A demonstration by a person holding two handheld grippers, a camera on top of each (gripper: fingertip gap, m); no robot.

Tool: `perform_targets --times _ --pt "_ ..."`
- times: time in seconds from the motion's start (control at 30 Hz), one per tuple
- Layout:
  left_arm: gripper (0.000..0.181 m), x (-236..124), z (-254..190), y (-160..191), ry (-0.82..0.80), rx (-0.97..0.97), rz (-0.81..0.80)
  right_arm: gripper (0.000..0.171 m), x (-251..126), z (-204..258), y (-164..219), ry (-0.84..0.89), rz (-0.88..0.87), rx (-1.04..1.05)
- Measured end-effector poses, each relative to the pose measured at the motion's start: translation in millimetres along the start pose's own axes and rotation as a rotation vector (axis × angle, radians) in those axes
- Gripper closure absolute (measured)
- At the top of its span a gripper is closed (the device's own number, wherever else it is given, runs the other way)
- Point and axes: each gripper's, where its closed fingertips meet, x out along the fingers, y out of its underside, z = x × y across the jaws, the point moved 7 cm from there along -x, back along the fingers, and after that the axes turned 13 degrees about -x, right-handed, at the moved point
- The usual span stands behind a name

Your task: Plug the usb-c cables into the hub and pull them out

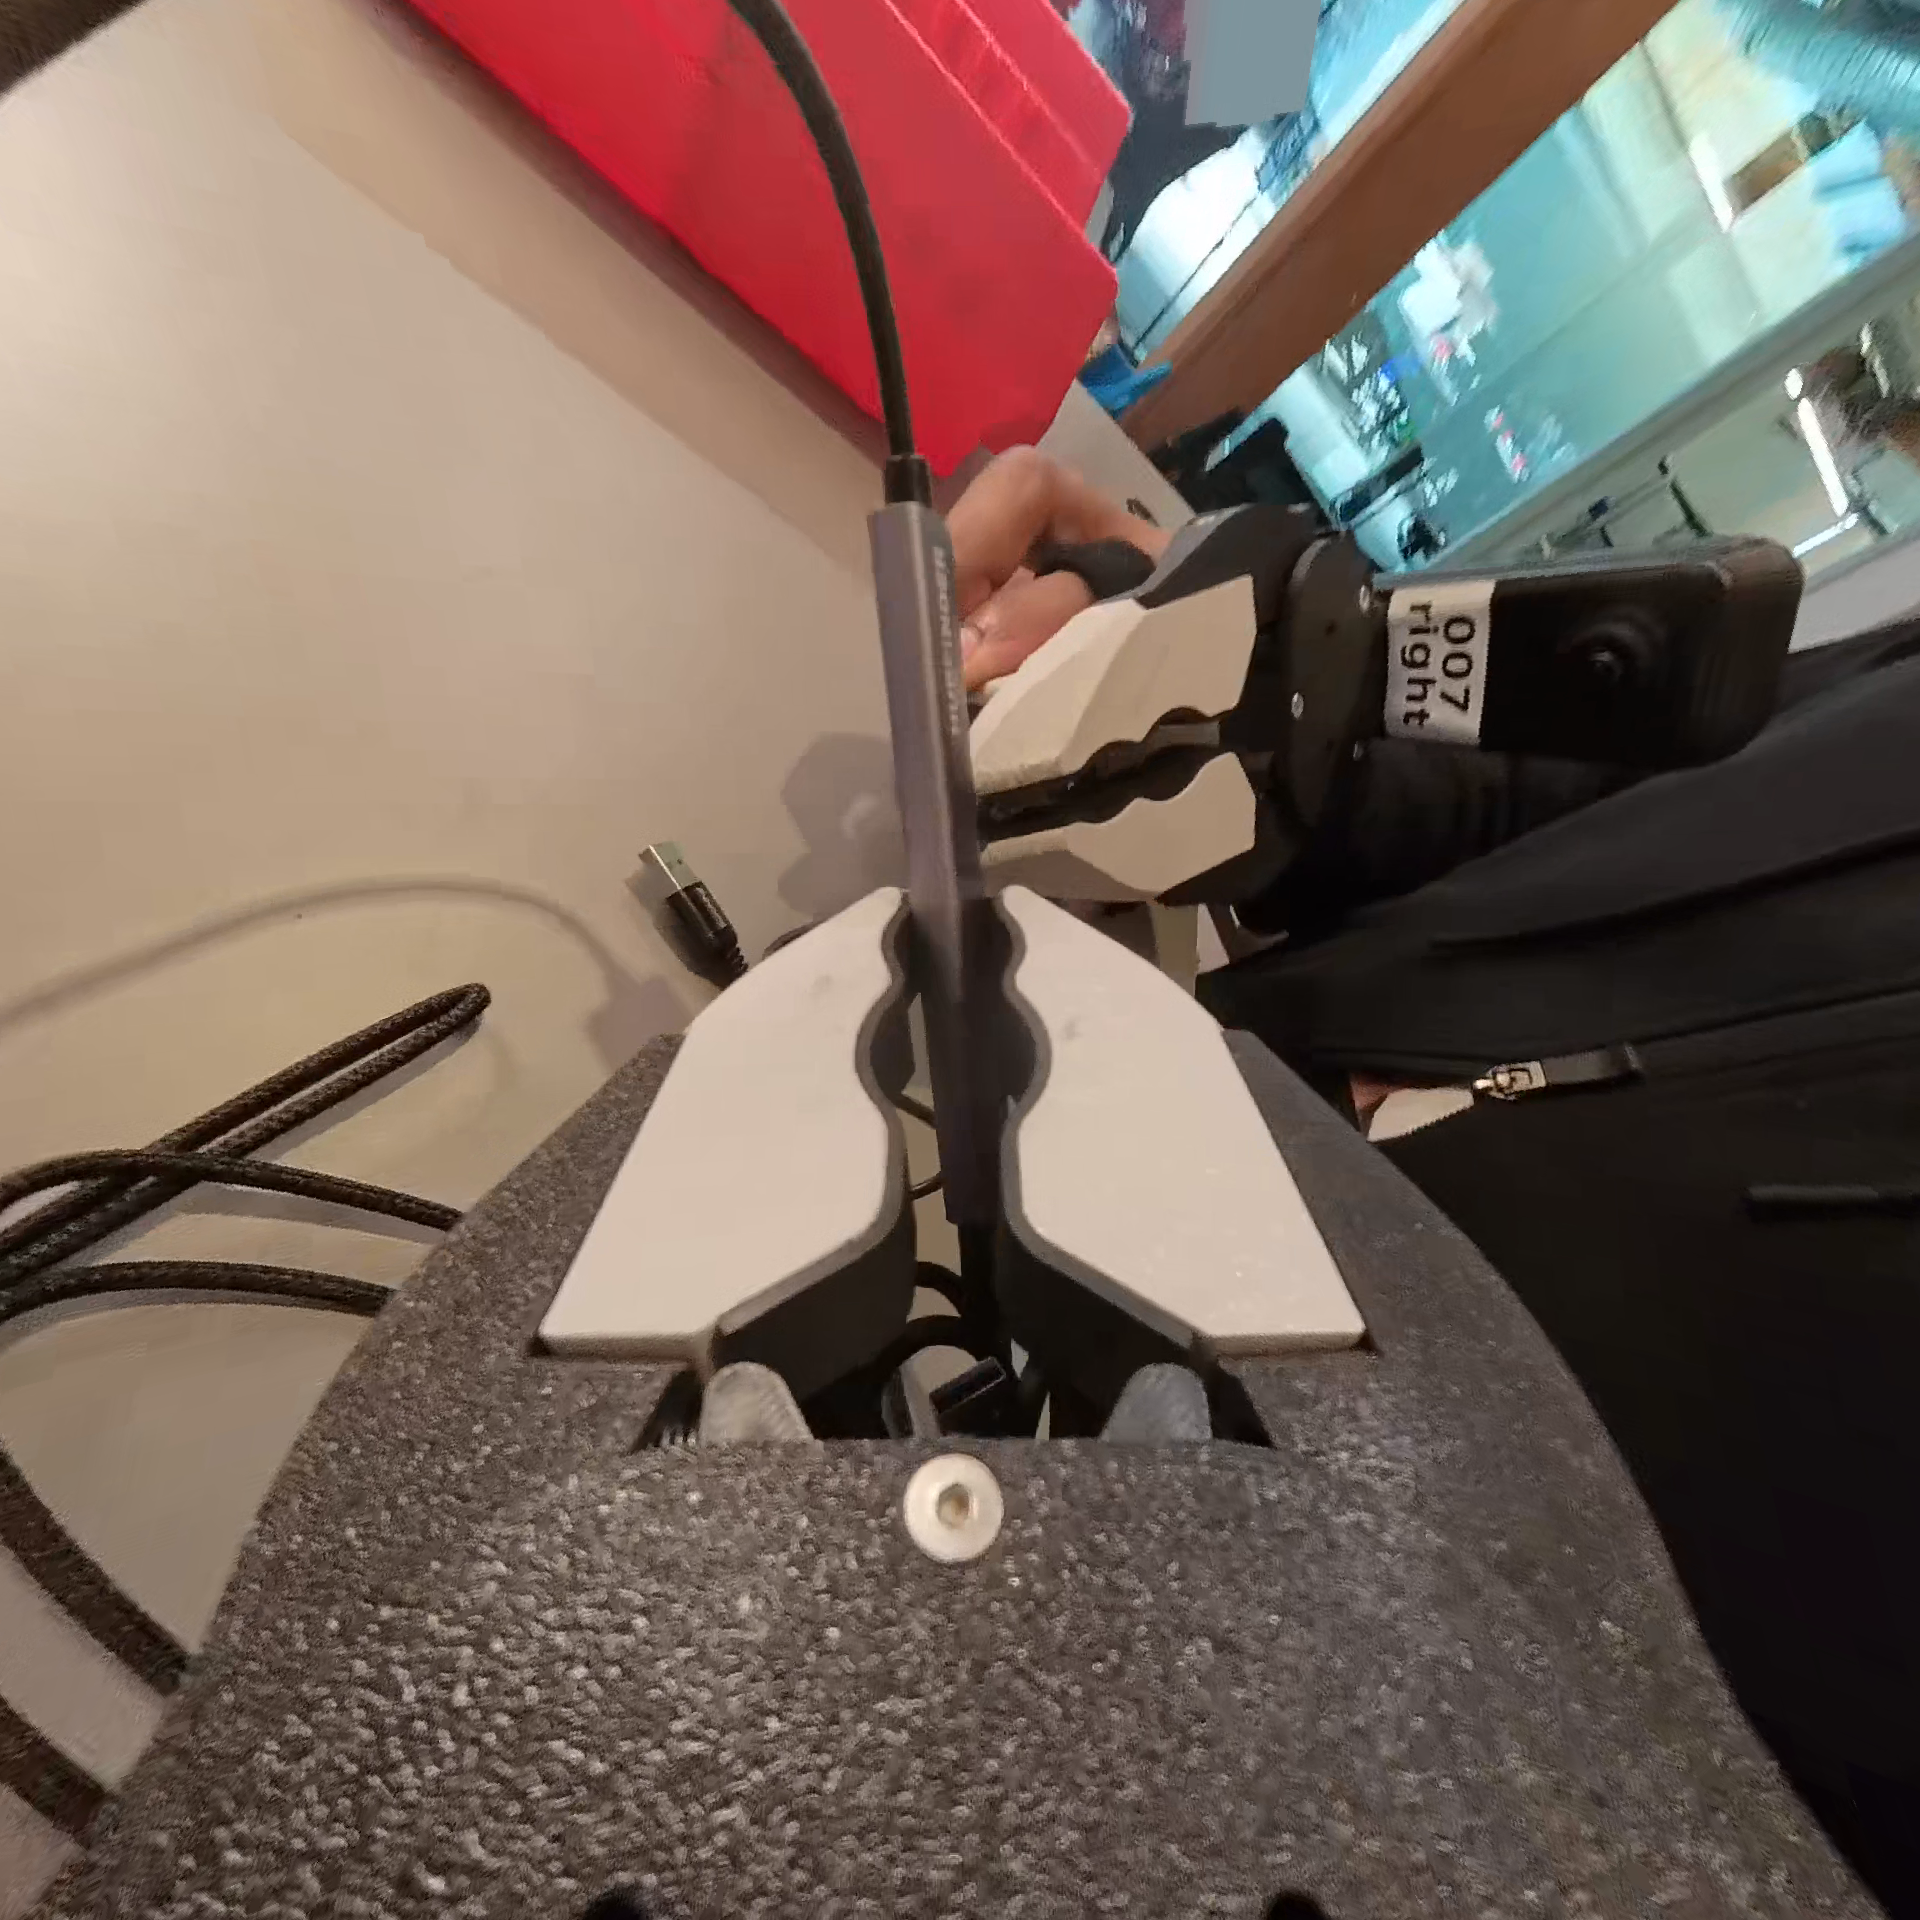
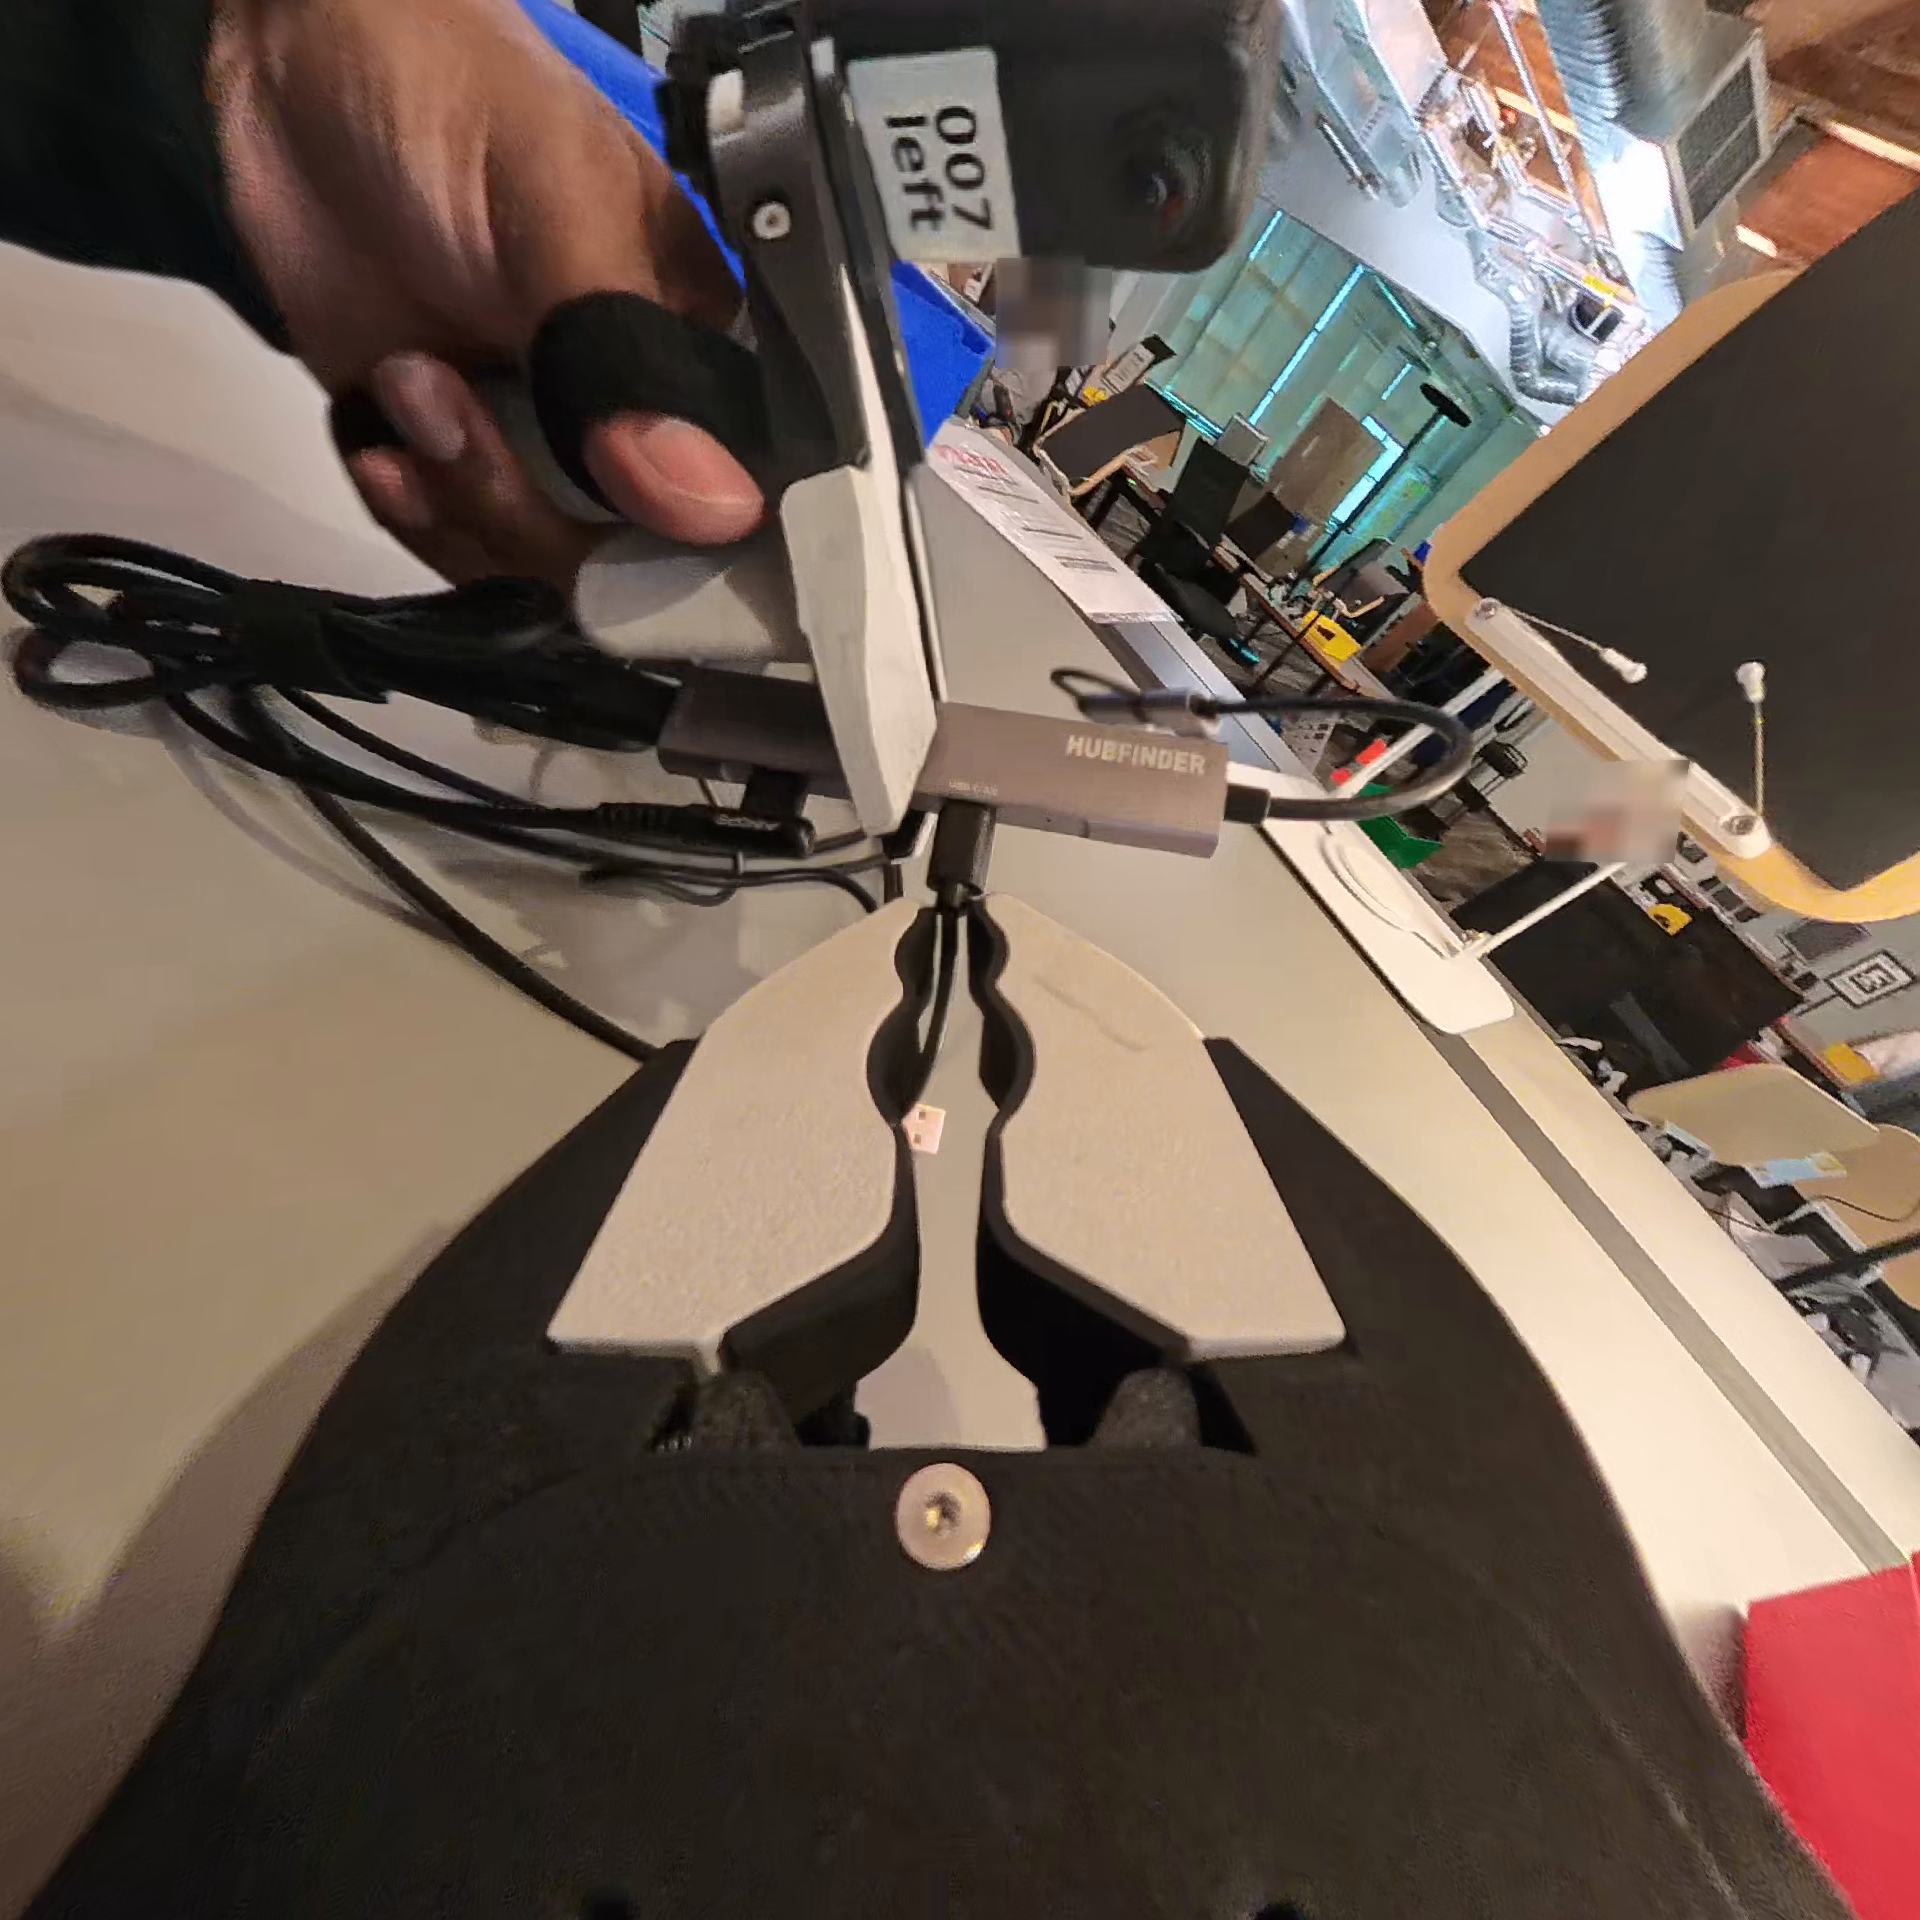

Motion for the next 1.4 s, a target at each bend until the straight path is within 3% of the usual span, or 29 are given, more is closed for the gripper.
perform_targets --times 0.27,0.77,1.03,1.4 --pt "0.171 9.6 6.6 24.3 -0.037 -0.081 -0.122 0.157 2.7 9.7 -1.4 -0.009 0.038 0.022" --pt "0.171 7.4 5.9 35.2 -0.005 -0.130 -0.236 0.148 8.0 19.0 -3.6 -0.077 0.071 0.003" --pt "0.171 11.6 1.9 40.3 -0.036 -0.116 -0.176 0.159 6.1 25.7 -3.7 -0.076 0.080 -0.074" --pt "0.171 15.8 -6.1 41.9 -0.071 -0.085 -0.153 0.159 -4.1 31.6 -6.5 -0.141 0.041 -0.079"
